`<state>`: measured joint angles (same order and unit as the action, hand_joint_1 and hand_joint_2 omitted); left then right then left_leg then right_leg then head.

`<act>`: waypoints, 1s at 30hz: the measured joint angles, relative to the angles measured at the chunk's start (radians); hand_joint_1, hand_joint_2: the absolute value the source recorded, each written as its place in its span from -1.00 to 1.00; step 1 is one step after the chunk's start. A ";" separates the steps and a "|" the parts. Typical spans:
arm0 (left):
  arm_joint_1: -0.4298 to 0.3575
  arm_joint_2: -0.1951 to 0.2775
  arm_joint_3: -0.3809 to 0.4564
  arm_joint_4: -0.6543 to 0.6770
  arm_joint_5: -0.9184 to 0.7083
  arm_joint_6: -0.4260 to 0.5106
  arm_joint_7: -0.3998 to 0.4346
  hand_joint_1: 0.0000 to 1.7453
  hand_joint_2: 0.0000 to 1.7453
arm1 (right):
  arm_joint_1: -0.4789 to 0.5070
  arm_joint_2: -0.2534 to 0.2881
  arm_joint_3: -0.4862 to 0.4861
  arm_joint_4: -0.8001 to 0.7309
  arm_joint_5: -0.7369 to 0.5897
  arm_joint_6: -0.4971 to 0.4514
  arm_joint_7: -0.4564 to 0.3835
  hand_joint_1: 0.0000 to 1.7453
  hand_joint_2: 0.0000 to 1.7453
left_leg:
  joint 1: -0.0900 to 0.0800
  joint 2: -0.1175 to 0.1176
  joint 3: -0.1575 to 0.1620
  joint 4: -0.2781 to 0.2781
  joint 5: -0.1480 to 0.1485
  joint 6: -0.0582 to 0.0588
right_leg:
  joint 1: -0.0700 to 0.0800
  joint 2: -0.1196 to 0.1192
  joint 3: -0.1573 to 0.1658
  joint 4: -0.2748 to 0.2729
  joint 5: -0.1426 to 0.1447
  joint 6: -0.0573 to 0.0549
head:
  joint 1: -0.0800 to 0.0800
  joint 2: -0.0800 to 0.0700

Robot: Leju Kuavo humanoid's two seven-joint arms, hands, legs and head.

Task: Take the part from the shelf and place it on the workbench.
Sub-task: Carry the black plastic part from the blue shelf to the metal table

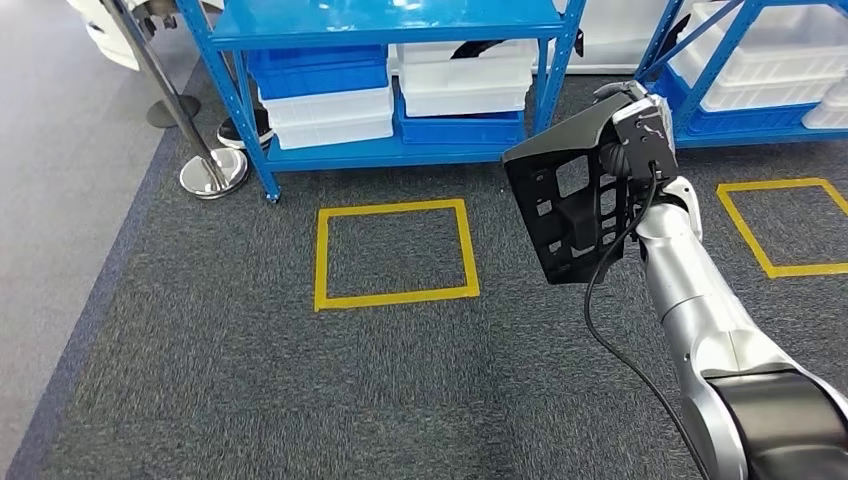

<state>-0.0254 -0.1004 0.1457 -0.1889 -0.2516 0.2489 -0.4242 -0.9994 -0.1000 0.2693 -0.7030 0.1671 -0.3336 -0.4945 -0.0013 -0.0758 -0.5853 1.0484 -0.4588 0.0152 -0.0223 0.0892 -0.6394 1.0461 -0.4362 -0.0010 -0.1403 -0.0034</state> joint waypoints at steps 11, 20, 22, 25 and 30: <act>-0.004 -0.006 0.000 0.000 -0.004 -0.009 0.000 -1.00 1.00 | -0.057 -0.026 -0.011 0.005 0.032 -0.015 0.032 1.00 1.00 | 0.005 0.086 0.014 -0.060 0.025 0.012 | -0.001 -0.080 -0.124 0.246 -0.125 0.040 | 0.001 0.000; -0.015 -0.009 -0.002 0.000 -0.019 -0.011 0.007 -1.00 1.00 | -0.059 -0.040 -0.012 0.025 0.037 -0.014 0.016 1.00 1.00 | -0.003 0.163 0.008 -0.037 0.009 -0.021 | 0.009 -0.112 0.022 -0.019 -0.006 0.012 | 0.000 0.000; -0.015 -0.009 -0.002 0.000 -0.020 -0.011 0.013 -1.00 1.00 | -0.055 -0.043 -0.012 0.028 0.040 -0.015 0.012 1.00 1.00 | 0.001 0.146 -0.003 -0.010 -0.016 -0.031 | 0.007 -0.097 0.020 -0.022 -0.001 0.000 | 0.000 0.000; -0.013 -0.008 -0.002 0.000 -0.021 -0.011 0.016 -1.00 1.00 | -0.050 -0.043 -0.012 0.031 0.044 -0.015 0.011 1.00 1.00 | 0.006 0.095 -0.078 0.166 -0.112 -0.039 | 0.006 -0.076 0.015 -0.023 0.005 -0.011 | 0.000 0.000; -0.005 -0.007 -0.002 0.000 -0.016 -0.009 0.017 -1.00 1.00 | -0.043 -0.033 -0.012 0.043 0.052 -0.016 0.025 1.00 1.00 | 0.002 0.061 -0.062 0.127 -0.045 -0.016 | 0.017 -0.021 0.015 -0.020 0.007 -0.014 | 0.000 0.000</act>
<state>-0.0305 -0.1078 0.1439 -0.1886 -0.2673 0.2400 -0.4075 -1.0424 -0.1333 0.2577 -0.6604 0.2191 -0.3495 -0.4700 0.0009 -0.0153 -0.6476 1.1752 -0.5035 -0.0006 -0.0055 0.0681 -0.6247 1.0258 -0.4288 -0.0153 -0.1401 -0.0034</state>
